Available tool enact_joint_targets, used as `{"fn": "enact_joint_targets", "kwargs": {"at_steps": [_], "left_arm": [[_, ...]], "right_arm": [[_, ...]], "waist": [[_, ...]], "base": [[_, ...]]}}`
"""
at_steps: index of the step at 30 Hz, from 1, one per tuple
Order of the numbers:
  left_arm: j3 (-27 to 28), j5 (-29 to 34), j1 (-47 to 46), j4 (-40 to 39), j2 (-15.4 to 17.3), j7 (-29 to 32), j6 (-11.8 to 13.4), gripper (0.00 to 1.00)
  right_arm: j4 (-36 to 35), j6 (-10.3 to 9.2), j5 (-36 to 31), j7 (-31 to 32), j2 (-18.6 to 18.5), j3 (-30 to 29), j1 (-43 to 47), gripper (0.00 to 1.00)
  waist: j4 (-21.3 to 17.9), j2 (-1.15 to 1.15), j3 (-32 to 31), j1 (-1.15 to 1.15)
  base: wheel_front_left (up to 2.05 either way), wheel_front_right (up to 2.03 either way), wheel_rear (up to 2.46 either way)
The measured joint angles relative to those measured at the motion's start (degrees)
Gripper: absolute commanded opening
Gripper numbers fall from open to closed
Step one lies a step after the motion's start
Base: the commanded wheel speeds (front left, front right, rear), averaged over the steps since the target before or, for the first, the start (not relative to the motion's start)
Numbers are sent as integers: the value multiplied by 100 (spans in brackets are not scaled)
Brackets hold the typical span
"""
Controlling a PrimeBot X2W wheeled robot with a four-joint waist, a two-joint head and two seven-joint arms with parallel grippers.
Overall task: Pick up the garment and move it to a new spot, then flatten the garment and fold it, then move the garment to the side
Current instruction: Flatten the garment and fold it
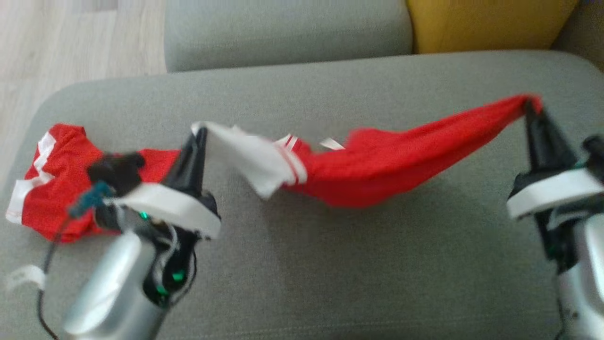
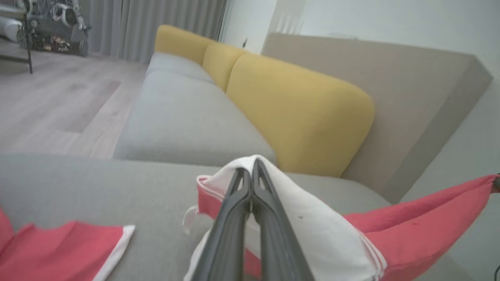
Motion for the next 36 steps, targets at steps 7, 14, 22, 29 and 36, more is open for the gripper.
{"fn": "enact_joint_targets", "kwargs": {"at_steps": [7, 14, 22, 29, 36], "left_arm": [[219, -164, -480, -1344, 247, 648, 180, 0], [347, -442, -515, -2542, 289, 1150, 604, 0], [474, -864, -1003, -2559, 288, 1722, 628, 0], [664, -877, -2699, -1251, 257, 1954, 504, 0], [650, -392, -5013, 1022, 59, 1814, 220, 0]], "right_arm": [[-778, 0, 3, 530, -209, -407, -365, 0], [-1939, 0, -357, 1292, -9, -1002, -370, 0], [-2464, 0, -419, 2107, 23, -1048, -413, 0], [-1524, 0, -116, 2227, -312, -411, -1834, 0], [778, 1, 492, 1397, -309, -12, -4377, 0]], "waist": [[-81, 0, -285, 0], [-101, 0, -366, 0], [-48, 0, -66, 0], [-94, 0, 523, 0], [-232, 0, 1391, 2]], "base": [[0, 0, 0], [0, 0, 0], [0, 0, 0], [0, 0, 0], [0, 0, 0]]}}
